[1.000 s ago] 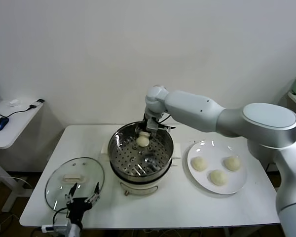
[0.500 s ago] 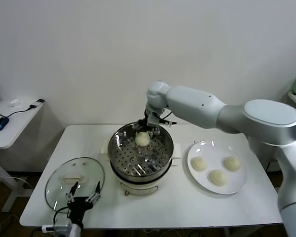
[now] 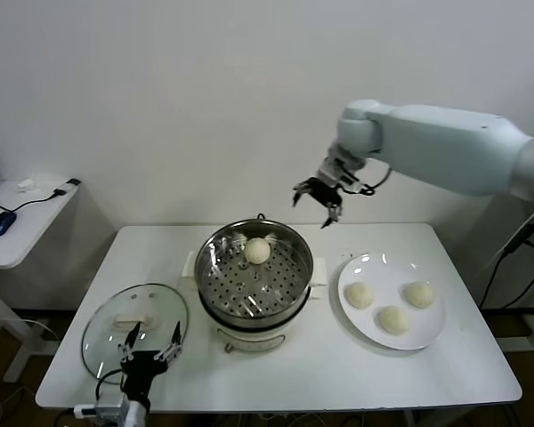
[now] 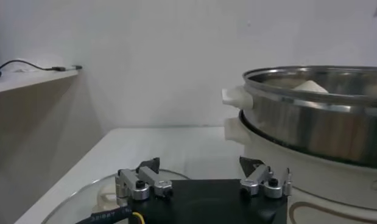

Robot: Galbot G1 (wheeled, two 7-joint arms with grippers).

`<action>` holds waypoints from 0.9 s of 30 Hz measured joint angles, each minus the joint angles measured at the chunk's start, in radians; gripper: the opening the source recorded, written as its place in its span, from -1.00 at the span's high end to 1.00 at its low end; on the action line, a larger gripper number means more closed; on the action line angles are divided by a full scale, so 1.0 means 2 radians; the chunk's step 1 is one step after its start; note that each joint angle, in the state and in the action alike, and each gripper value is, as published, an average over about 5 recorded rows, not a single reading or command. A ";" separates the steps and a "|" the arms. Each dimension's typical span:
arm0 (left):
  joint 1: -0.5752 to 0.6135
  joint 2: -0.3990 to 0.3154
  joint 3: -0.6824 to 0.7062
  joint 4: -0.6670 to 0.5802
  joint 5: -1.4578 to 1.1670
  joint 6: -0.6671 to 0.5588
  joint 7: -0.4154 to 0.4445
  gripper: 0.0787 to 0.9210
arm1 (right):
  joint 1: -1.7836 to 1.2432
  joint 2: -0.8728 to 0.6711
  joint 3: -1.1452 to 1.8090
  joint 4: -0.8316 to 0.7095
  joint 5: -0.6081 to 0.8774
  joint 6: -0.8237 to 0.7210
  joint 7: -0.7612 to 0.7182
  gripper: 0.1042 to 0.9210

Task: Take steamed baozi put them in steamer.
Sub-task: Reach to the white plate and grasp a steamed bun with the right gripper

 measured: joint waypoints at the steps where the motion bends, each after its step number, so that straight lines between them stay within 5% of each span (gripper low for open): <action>1: 0.000 0.000 0.000 0.001 0.000 -0.001 0.000 -0.77 | -0.001 -0.010 -0.006 0.006 0.006 -0.014 0.005 -0.76; 12: -0.002 0.001 -0.007 0.006 -0.002 -0.010 0.002 -0.77 | -0.093 -0.067 0.015 0.016 0.037 -0.132 0.050 -0.76; 27: 0.002 0.003 -0.015 0.009 -0.002 -0.016 0.004 -0.77 | -0.245 -0.035 0.118 -0.071 0.027 -0.178 0.065 -0.76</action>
